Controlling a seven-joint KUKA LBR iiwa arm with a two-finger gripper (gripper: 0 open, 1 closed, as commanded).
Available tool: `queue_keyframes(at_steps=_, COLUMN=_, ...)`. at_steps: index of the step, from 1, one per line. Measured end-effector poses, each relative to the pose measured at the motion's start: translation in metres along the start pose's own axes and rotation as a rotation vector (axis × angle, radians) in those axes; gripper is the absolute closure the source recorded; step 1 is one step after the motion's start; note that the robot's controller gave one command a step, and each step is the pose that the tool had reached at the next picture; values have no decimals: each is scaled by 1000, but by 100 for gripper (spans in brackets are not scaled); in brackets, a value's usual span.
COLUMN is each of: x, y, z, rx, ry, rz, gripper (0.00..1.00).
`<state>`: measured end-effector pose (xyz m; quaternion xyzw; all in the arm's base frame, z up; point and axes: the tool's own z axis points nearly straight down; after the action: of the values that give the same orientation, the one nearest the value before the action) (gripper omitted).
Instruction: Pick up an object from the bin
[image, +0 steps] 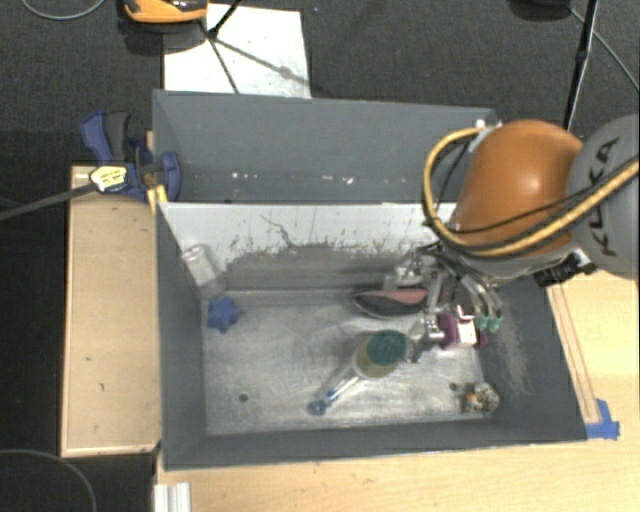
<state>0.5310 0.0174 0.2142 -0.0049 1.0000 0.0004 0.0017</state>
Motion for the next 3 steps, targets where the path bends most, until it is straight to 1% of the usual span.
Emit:
queue_keyframes(at_steps=1, x=9, y=18, z=-25, rx=0, ry=-4, rz=-44, gripper=0)
queue_keyframes(at_steps=2, x=8, y=22, z=98, rx=0, ry=9, rz=-115, gripper=0)
queue_keyframes(at_steps=3, x=6, y=22, z=94, rx=0, ry=1, rz=-113, gripper=100)
